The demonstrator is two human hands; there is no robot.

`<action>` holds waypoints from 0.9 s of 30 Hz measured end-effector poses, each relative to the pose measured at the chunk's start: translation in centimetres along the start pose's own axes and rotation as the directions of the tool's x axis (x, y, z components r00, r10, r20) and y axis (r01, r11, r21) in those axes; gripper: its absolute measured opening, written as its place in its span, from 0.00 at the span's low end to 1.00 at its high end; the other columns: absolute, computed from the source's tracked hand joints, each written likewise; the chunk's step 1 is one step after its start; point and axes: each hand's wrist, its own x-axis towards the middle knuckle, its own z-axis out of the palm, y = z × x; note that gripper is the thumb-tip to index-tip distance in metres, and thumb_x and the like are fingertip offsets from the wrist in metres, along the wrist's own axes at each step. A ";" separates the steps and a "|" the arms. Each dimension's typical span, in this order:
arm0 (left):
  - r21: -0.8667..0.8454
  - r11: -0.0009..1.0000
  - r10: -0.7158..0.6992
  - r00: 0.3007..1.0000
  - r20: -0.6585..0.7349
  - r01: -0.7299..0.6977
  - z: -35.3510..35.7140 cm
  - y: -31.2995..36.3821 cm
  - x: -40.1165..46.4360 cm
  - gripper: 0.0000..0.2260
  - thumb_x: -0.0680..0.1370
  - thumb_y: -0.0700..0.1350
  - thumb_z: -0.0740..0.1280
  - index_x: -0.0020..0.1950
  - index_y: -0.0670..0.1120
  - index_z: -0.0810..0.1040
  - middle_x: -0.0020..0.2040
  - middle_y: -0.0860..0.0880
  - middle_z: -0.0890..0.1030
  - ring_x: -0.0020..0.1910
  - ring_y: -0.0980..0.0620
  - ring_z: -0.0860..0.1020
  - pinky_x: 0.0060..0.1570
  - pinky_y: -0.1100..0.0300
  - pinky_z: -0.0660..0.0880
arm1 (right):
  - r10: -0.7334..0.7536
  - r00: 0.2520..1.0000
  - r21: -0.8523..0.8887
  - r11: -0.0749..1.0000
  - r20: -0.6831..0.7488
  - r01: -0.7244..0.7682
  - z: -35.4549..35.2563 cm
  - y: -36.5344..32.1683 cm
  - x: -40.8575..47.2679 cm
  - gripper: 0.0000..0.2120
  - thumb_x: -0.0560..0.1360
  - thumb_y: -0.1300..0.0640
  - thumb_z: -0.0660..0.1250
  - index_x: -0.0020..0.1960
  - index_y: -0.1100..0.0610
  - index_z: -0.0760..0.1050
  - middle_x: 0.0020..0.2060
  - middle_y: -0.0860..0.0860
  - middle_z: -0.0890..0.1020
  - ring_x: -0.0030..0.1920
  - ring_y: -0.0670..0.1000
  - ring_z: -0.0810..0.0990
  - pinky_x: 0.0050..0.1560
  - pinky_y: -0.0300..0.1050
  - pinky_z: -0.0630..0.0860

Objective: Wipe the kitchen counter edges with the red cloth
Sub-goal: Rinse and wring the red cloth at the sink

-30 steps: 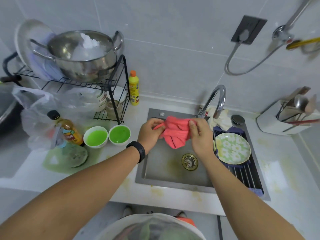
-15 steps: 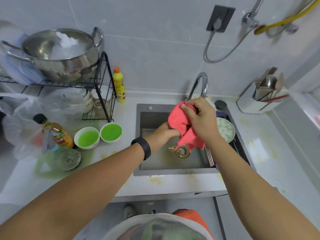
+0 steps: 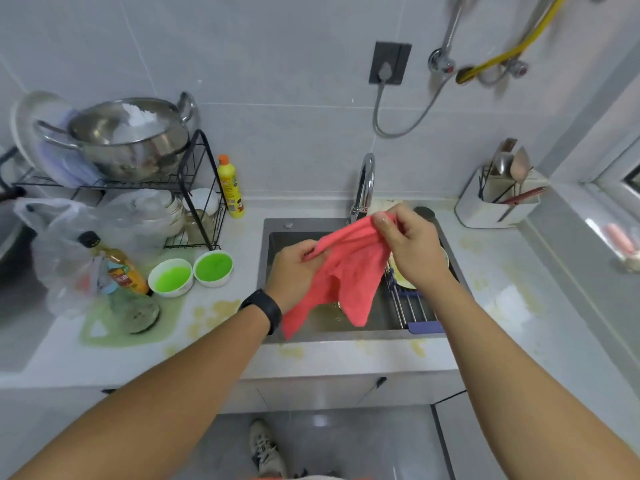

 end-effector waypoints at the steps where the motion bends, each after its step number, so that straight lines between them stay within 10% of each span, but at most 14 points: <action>1: 0.063 0.998 0.032 0.999 0.015 -0.033 -0.4 0.0 -0.4 0.10 0.78 0.52 0.70 0.47 0.46 0.84 0.42 0.43 0.84 0.39 0.54 0.77 0.43 0.53 0.76 | 0.027 1.000 0.041 0.999 -0.010 -0.027 -0.2 -0.3 -0.1 0.12 0.83 0.50 0.67 0.41 0.50 0.76 0.35 0.42 0.78 0.37 0.38 0.73 0.42 0.35 0.69; 6: 0.162 0.985 -0.088 0.980 0.179 0.059 -2.6 -2.7 -2.9 0.12 0.82 0.47 0.69 0.46 0.39 0.79 0.37 0.46 0.77 0.38 0.53 0.73 0.43 0.54 0.69 | 0.040 0.994 0.134 0.991 -0.101 -0.027 -0.3 -1.6 -0.8 0.08 0.83 0.50 0.66 0.46 0.48 0.79 0.37 0.39 0.81 0.41 0.37 0.76 0.46 0.36 0.72; 10: 0.147 0.984 -0.095 0.994 -0.048 0.101 -3.7 -2.9 -3.8 0.18 0.82 0.57 0.62 0.48 0.41 0.76 0.40 0.48 0.78 0.40 0.51 0.74 0.45 0.52 0.70 | 0.171 0.961 0.202 0.955 0.216 -0.216 -0.8 -1.4 -1.5 0.12 0.81 0.47 0.68 0.41 0.52 0.78 0.31 0.40 0.77 0.34 0.40 0.73 0.39 0.40 0.68; 15: 0.343 0.925 0.151 0.987 0.063 -0.164 -3.7 0.5 -3.4 0.08 0.84 0.53 0.63 0.48 0.51 0.76 0.41 0.51 0.81 0.43 0.50 0.79 0.47 0.51 0.74 | 0.508 0.509 -0.103 0.770 0.695 -0.629 3.4 0.9 -5.4 0.39 0.66 0.24 0.72 0.56 0.57 0.86 0.52 0.61 0.86 0.46 0.56 0.83 0.51 0.51 0.78; 19: 0.526 0.828 0.184 0.980 0.078 -0.197 -6.6 -0.2 -3.3 0.14 0.81 0.63 0.61 0.48 0.54 0.75 0.39 0.54 0.80 0.43 0.48 0.79 0.42 0.51 0.75 | 0.453 0.344 0.063 0.528 0.822 -0.847 7.1 0.1 -7.9 0.21 0.77 0.42 0.71 0.57 0.58 0.86 0.58 0.59 0.85 0.54 0.54 0.85 0.59 0.50 0.81; 23: 0.476 0.866 0.132 0.988 0.084 -0.157 -11.8 -2.4 -3.4 0.17 0.78 0.64 0.66 0.43 0.52 0.74 0.34 0.54 0.76 0.37 0.53 0.75 0.40 0.51 0.72 | 0.294 0.401 0.310 0.312 0.868 -0.898 8.5 -0.9 -7.5 0.17 0.79 0.59 0.64 0.65 0.63 0.81 0.61 0.63 0.82 0.56 0.58 0.84 0.66 0.55 0.78; 27: 0.373 0.927 -0.144 0.878 0.457 -0.042 -15.6 -4.2 -4.1 0.13 0.74 0.56 0.77 0.43 0.48 0.79 0.34 0.54 0.75 0.32 0.58 0.72 0.35 0.59 0.71 | 0.292 0.629 0.499 0.411 0.721 -0.763 9.2 -1.8 -5.6 0.12 0.74 0.63 0.68 0.57 0.65 0.77 0.51 0.62 0.80 0.47 0.55 0.82 0.54 0.48 0.82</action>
